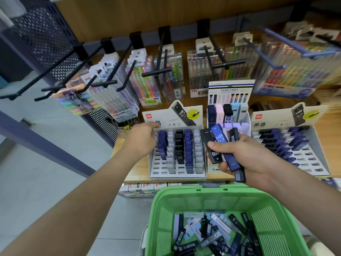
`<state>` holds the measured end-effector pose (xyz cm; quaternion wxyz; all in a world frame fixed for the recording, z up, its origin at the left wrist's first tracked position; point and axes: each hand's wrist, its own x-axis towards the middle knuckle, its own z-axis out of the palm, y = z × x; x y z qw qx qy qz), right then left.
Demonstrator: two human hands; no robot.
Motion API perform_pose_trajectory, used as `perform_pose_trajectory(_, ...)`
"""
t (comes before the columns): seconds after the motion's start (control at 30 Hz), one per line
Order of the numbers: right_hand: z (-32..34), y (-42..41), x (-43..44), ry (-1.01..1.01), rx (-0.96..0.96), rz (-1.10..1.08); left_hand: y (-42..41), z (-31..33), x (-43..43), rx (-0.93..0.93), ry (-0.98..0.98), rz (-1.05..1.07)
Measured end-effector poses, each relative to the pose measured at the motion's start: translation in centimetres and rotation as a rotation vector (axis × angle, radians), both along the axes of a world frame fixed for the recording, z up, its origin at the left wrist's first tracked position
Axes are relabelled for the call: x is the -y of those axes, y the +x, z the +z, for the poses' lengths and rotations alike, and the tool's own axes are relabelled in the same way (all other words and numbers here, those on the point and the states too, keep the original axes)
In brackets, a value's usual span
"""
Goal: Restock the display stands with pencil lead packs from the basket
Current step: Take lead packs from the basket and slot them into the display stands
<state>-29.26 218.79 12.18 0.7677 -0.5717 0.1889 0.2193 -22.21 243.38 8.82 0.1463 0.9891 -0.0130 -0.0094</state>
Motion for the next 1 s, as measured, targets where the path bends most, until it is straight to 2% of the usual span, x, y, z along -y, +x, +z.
perform_pose_trajectory(0.1,0.3,-0.2,0.1,-0.024,0.03,0.004,-2.0,4.0,2.8,-0.157,-0.434,-0.093)
perform_pose_trajectory(0.13,0.5,-0.3,0.1,-0.032,0.04,0.013,-3.0,5.1,3.8,-0.15,-0.483,-0.173)
perform_pose_trajectory(0.23,1.2,-0.7,0.1,-0.05,0.066,0.055,-5.9,6.6,6.4,0.067,-0.128,-0.463)
perform_pose_trajectory(0.33,1.7,-0.9,0.0,0.01,0.055,0.063,-7.6,7.4,7.7,0.19,-0.006,-0.506)
perform_pose_trajectory(0.43,2.1,-0.7,0.2,0.042,0.004,0.009,-8.7,7.6,8.1,0.165,-0.106,-0.395)
perform_pose_trajectory(0.57,2.6,-0.9,0.3,0.059,0.095,0.009,-9.2,7.2,8.6,0.19,-0.162,-0.202)
perform_pose_trajectory(0.67,2.8,-1.7,0.0,0.044,0.153,-0.014,-9.8,6.9,9.7,0.181,-0.187,-0.201)
perform_pose_trajectory(0.77,2.9,-2.1,-0.3,0.019,0.125,-0.103,-10.0,6.5,10.6,0.132,-0.25,-0.174)
perform_pose_trajectory(0.87,3.0,-2.2,0.4,-0.033,0.107,-0.168,-10.2,6.6,11.2,0.012,-0.431,-0.209)
perform_pose_trajectory(1.0,2.8,-2.5,2.1,-0.087,0.147,-0.213,-10.8,7.0,12.6,-0.157,-0.497,-0.322)
